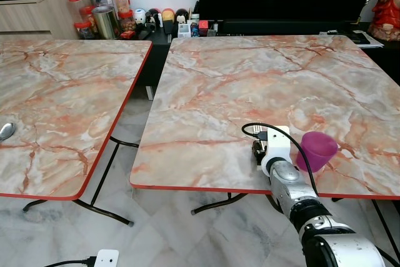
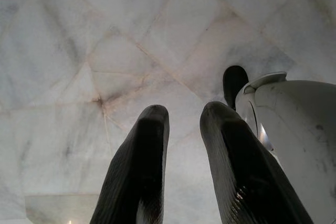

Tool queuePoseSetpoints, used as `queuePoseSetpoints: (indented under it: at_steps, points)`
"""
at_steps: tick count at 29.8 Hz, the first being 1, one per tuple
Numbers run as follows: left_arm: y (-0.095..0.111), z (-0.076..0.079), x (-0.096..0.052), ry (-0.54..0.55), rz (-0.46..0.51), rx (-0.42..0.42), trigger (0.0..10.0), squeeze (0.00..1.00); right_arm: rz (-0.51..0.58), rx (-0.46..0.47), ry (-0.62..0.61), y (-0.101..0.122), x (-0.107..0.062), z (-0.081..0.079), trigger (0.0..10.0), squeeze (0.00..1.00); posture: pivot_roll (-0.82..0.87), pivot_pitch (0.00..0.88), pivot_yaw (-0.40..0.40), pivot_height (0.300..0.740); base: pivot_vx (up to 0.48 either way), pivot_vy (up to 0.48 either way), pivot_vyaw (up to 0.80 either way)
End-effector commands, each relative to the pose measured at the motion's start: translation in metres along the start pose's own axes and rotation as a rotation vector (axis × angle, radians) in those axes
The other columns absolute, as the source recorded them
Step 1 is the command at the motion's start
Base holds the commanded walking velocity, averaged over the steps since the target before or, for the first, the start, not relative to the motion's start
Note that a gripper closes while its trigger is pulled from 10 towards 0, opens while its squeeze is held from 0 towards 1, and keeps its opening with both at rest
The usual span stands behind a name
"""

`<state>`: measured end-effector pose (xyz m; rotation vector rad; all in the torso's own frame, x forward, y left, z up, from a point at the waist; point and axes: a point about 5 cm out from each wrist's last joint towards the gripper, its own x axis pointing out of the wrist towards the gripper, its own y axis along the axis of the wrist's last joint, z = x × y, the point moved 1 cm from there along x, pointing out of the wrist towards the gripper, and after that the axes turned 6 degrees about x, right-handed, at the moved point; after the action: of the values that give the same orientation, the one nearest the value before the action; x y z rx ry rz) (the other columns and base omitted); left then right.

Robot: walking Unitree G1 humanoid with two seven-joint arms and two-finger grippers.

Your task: Setting the table

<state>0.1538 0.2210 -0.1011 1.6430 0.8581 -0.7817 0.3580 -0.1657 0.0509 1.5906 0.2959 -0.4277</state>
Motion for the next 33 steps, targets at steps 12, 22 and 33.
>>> queuePoseSetpoints:
  at_steps: [12, 22, 33]
  points:
    - [0.0003, 0.0012, 0.0005, -0.033, -0.015, 0.0, 10.0, 0.0, -0.087, -0.048, -0.02, -0.0159, -0.0014, 0.0035, 0.0, 0.0, 0.05, 0.0, 0.029, 0.74, 0.0, 0.0, 0.0]
    - [-0.0006, 0.0036, 0.0004, -0.043, -0.017, 0.0, 10.0, 0.0, -0.08, -0.055, -0.025, -0.015, -0.0015, 0.0042, 0.0, 0.0, 0.05, 0.0, 0.028, 0.74, 0.0, 0.0, 0.0]
    - [-0.0021, 0.005, 0.0002, -0.042, -0.024, -0.008, 10.0, 0.0, -0.076, -0.052, -0.027, -0.0138, -0.0013, 0.0048, 0.0, 0.0, 0.05, 0.0, 0.028, 0.74, 0.0, 0.0, 0.0]
